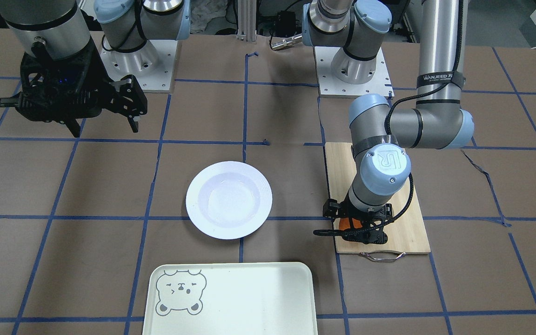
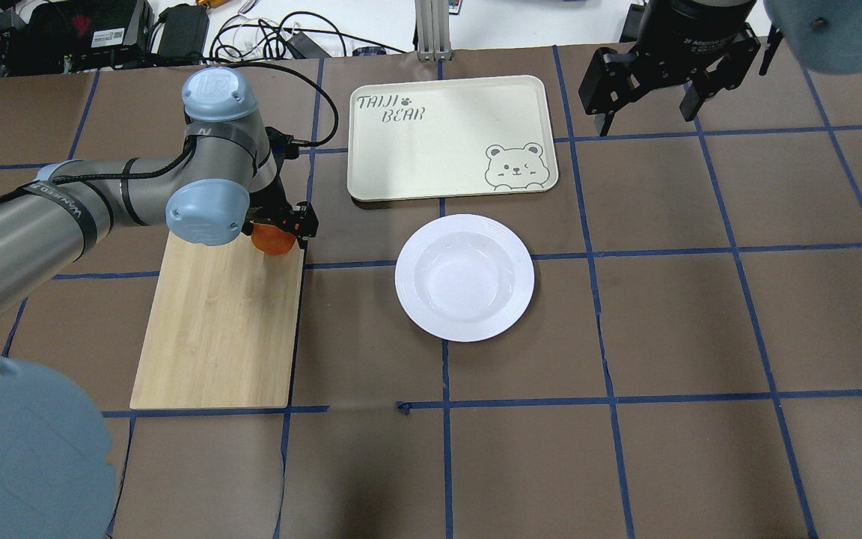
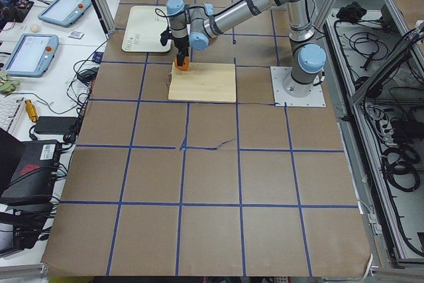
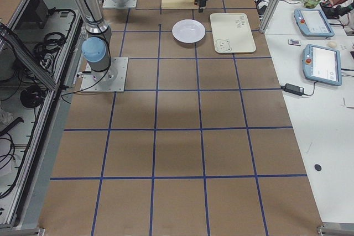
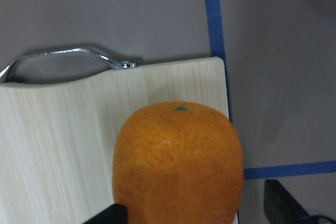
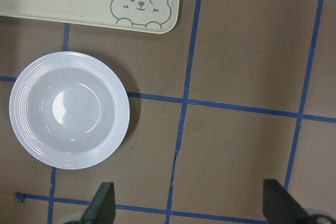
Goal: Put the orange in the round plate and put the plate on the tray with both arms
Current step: 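Close the left gripper around the orange and lift it, then carry the orange with the left gripper over the white plate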
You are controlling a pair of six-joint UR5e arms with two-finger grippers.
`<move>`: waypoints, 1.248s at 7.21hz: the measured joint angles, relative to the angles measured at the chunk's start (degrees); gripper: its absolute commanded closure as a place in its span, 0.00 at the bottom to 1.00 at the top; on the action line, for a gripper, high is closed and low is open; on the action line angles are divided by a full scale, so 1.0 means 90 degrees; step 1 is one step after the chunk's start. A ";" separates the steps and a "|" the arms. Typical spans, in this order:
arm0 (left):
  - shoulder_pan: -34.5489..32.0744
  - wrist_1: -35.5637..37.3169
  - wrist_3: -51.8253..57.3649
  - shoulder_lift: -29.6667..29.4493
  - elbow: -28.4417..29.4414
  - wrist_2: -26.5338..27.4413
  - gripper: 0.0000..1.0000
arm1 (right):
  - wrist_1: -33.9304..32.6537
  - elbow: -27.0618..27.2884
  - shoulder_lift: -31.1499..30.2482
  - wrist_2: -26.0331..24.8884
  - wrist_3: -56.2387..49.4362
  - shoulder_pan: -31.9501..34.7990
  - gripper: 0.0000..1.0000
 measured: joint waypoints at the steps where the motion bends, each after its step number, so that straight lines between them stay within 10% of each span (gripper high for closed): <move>1: 0.0004 0.0117 0.0002 -0.0041 0.0017 0.0063 0.00 | 0.0000 0.0004 0.0000 0.0000 0.0000 0.0000 0.00; 3: 0.0013 0.0464 0.0007 -0.0167 0.0026 0.0143 0.13 | 0.0000 0.0006 0.0000 0.0000 0.0000 0.0000 0.00; 5: 0.0013 0.0785 0.0084 -0.0257 0.0026 0.0145 0.67 | 0.0000 0.0013 -0.0007 0.0000 0.0000 0.0001 0.00; 9: -0.0124 0.0800 0.0147 -0.0103 0.0133 -0.0051 0.68 | 0.0009 0.0017 -0.0010 0.0000 0.0000 0.0010 0.00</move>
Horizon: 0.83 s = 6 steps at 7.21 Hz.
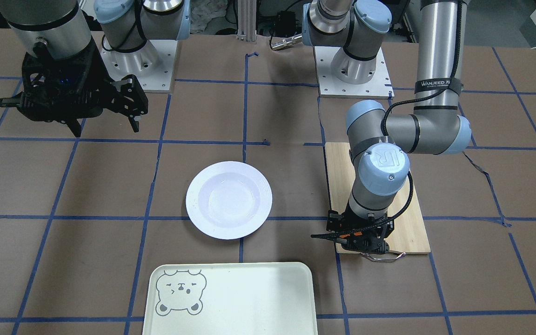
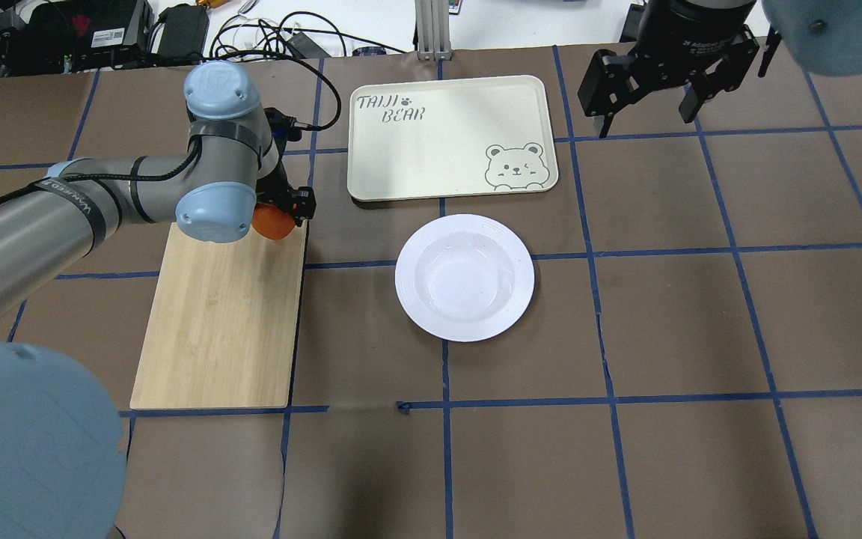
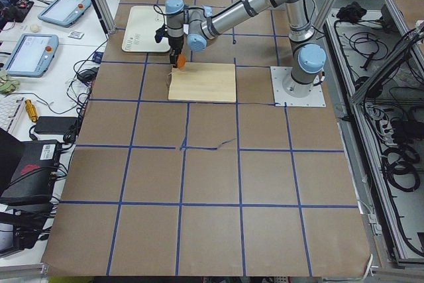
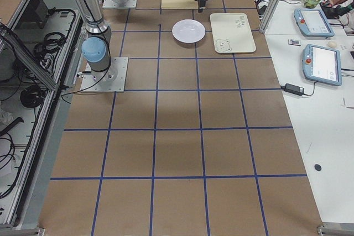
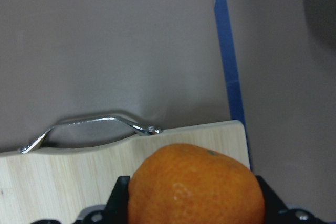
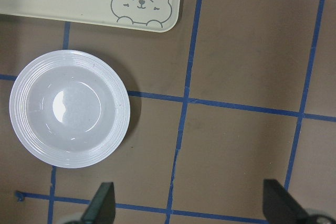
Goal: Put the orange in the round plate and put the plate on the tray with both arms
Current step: 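Carry the orange with the left gripper over the white plate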
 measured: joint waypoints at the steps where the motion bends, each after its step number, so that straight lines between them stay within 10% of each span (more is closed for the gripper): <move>1: -0.0196 -0.0079 -0.0486 0.0088 0.0034 -0.0234 0.66 | 0.0001 0.0000 0.0000 0.0000 0.0000 0.0000 0.00; 6: -0.2167 -0.0018 -0.4702 0.0088 0.0054 -0.0950 0.63 | 0.0002 0.0098 -0.0037 0.0000 -0.0006 0.0002 0.00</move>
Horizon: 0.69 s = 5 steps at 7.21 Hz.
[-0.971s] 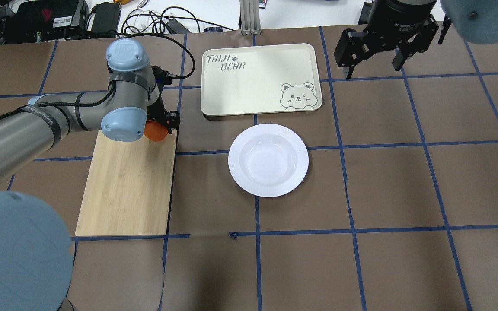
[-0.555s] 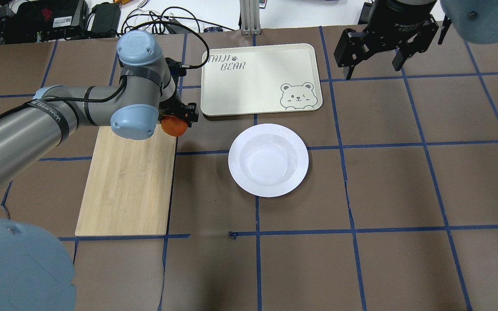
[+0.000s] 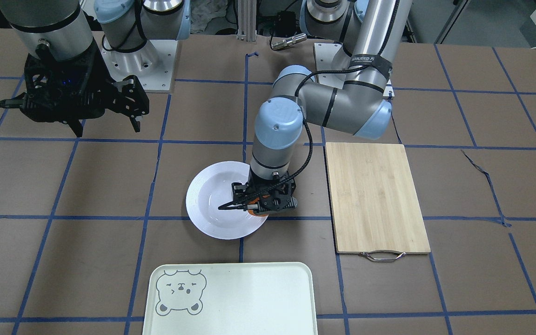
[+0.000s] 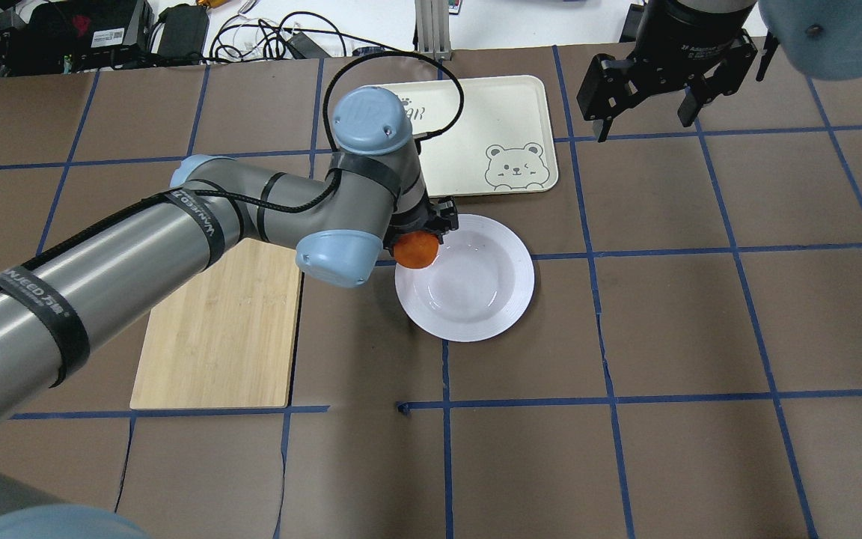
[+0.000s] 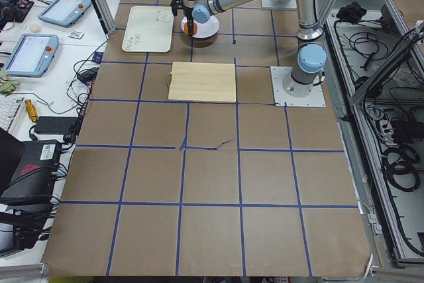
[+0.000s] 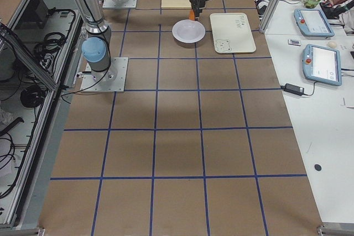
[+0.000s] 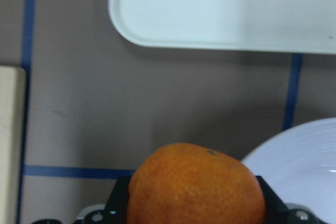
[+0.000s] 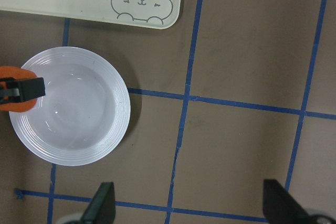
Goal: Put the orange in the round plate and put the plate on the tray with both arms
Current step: 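Carry the orange with the left gripper over the white plate, then release the orange onto the plate while the right gripper approaches the rim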
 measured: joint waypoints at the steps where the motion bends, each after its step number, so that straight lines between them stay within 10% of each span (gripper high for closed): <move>1: -0.0311 0.0094 -0.0595 -0.0077 -0.0022 -0.0056 0.51 | -0.0027 0.0118 -0.0068 0.0000 -0.0002 -0.0005 0.00; 2: -0.0500 0.0154 -0.0922 -0.0139 -0.0055 -0.0102 0.13 | -0.0078 0.0236 -0.0124 0.0000 -0.0001 -0.0009 0.00; 5: -0.0603 0.0399 -0.1007 -0.0239 -0.0068 -0.0090 0.00 | -0.0161 0.0336 -0.0140 0.0013 -0.0023 -0.0036 0.00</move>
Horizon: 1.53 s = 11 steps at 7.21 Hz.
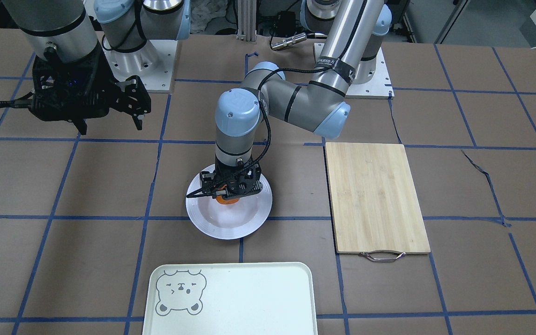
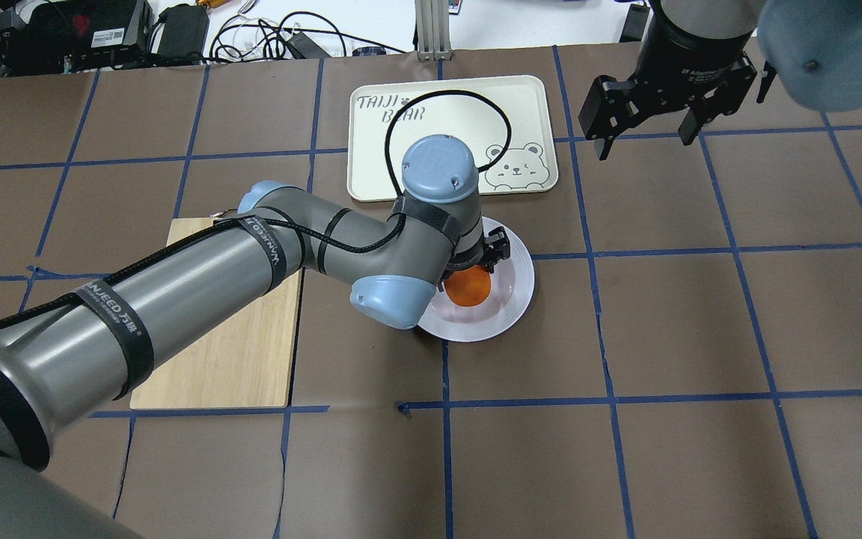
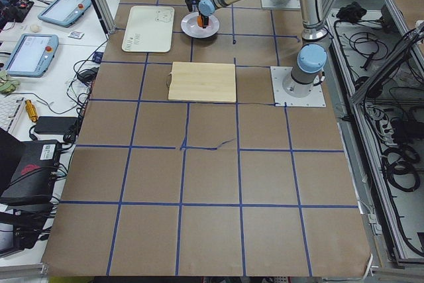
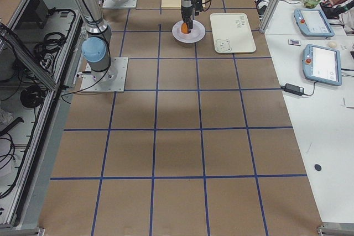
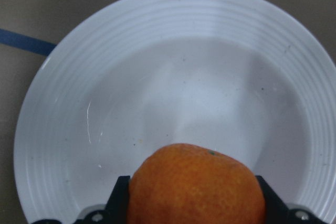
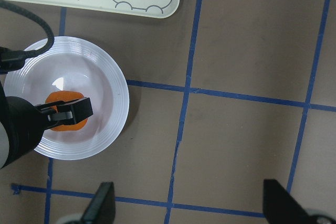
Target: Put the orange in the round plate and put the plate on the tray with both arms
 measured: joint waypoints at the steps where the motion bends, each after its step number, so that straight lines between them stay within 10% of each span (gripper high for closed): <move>1: 0.0048 0.0067 0.0173 0.0051 0.0050 0.0019 0.00 | -0.0045 0.0002 0.0017 0.0041 -0.0013 -0.0098 0.00; 5: 0.0768 -0.1025 0.1387 0.0910 0.0468 -0.0009 0.00 | -0.0791 0.0604 0.0393 0.1118 0.0051 -0.0659 0.00; 11: 0.1270 -0.4895 0.2858 0.2201 0.2327 0.0036 0.00 | -0.5722 0.3524 0.1470 0.2012 0.1452 -0.0215 0.00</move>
